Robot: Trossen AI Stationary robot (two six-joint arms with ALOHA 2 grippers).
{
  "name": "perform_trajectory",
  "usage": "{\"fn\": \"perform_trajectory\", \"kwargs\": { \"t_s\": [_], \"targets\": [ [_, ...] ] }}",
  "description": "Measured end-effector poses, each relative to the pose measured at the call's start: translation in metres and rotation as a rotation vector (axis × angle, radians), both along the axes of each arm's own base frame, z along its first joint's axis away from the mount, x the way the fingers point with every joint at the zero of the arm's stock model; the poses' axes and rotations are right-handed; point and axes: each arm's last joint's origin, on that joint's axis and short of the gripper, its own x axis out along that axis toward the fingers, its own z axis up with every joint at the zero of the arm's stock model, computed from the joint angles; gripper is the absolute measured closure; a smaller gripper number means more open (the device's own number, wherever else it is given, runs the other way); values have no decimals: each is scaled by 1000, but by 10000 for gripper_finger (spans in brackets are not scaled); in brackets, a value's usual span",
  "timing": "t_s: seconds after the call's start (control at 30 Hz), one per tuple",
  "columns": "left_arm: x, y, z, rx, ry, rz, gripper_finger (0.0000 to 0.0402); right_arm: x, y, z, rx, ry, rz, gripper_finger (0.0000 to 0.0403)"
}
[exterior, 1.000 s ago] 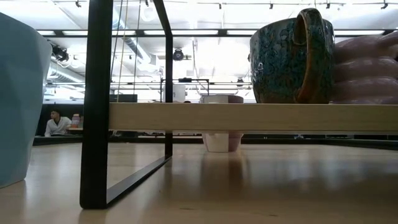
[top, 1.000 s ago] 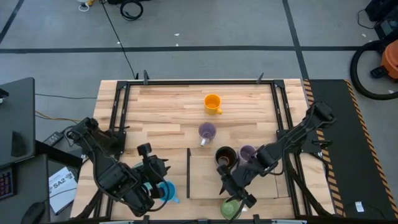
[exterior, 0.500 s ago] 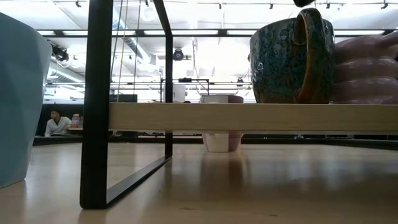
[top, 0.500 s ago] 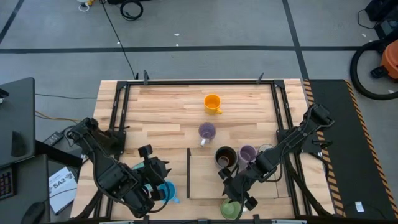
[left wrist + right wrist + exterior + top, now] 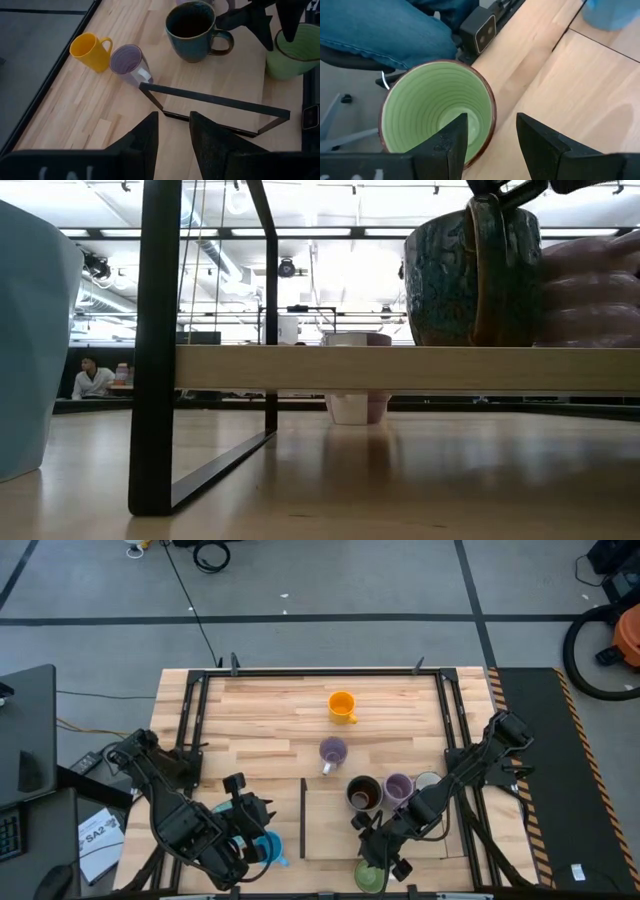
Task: Place coffee mugs
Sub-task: Put the green mug on the shelf aligned with the white mug
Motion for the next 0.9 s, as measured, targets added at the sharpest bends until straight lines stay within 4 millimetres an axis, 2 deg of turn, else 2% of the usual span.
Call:
{"fn": "perform_trajectory", "kwargs": {
  "t_s": [0.67, 0.9],
  "targets": [
    [0, -1, 0, -3, -3, -3, 285, -10, 4, -4, -40, 55, 26, 230],
    [0, -1, 0, -4, -4, -3, 285, -14, 5, -5, -54, 75, 35, 246]
  ]
}}
